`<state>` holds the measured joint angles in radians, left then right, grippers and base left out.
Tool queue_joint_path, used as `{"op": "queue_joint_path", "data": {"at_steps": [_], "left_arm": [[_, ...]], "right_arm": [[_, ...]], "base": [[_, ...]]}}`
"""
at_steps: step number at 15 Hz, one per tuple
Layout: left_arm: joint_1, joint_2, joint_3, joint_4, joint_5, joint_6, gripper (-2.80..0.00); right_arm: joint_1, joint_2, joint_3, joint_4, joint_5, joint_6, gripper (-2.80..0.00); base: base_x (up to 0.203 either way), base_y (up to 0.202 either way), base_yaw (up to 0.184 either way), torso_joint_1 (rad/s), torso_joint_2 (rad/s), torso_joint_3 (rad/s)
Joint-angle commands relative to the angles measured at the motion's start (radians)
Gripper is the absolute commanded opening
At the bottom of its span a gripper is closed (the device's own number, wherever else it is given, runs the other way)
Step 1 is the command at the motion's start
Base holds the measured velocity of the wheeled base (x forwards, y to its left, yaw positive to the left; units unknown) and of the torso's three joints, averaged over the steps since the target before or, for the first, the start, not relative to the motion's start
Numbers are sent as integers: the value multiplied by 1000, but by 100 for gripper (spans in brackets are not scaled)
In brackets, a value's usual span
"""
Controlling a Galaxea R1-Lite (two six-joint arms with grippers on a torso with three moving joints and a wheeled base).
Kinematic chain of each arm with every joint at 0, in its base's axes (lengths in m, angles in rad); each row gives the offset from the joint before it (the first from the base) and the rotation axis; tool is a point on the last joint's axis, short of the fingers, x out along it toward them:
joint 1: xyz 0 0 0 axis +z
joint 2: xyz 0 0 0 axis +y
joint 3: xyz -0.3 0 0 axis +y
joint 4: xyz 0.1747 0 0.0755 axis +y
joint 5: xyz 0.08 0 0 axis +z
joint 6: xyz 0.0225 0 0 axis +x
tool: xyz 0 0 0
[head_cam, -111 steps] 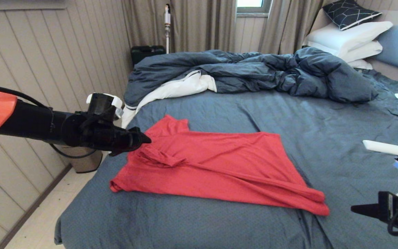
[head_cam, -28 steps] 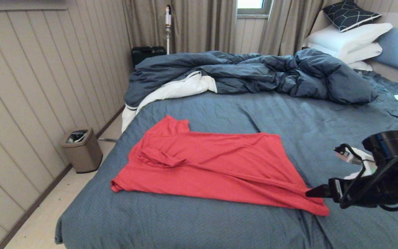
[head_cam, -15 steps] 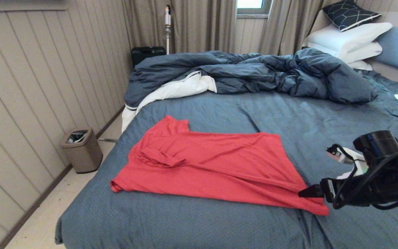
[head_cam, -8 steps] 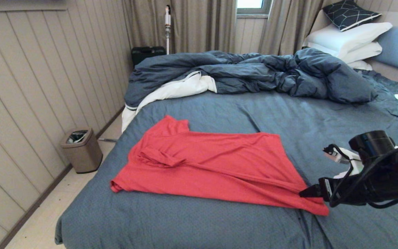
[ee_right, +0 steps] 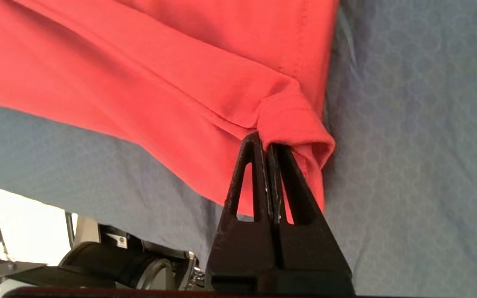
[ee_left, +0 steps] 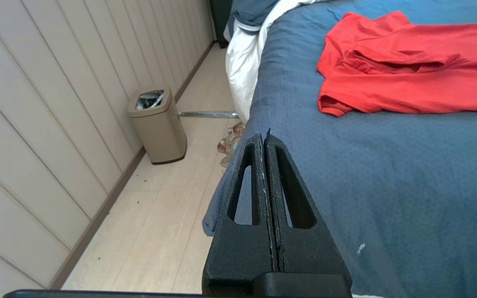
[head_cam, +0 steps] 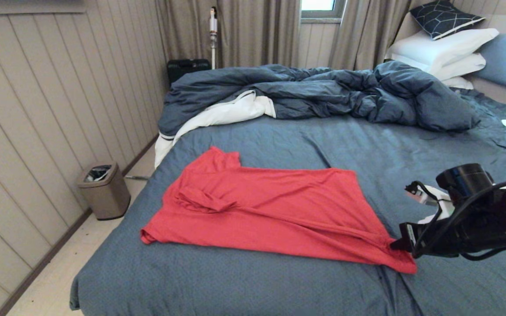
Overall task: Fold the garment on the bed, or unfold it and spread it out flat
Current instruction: Fold the red T-shirt
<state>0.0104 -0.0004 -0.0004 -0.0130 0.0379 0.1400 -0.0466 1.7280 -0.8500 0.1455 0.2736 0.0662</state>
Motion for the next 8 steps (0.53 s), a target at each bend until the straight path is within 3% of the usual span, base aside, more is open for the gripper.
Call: {"op": "queue_joint_path", "data": {"at_steps": [1,5,8], "left_arm": [[0,0,0,1,0,1,-280],[0,0,0,1,0,1,-280],[0,0,0,1,0,1,-280]], "right_arm": [[-2,19,-4,0,2,1,-280],[-1,-3,-28,-1,2,11,-280],[-1,-16,-53,-114,-2,95,-280]], "base": [[0,0,0,0,0,0],[0,0,0,0,0,0],[0,0,0,0,0,0]]}}
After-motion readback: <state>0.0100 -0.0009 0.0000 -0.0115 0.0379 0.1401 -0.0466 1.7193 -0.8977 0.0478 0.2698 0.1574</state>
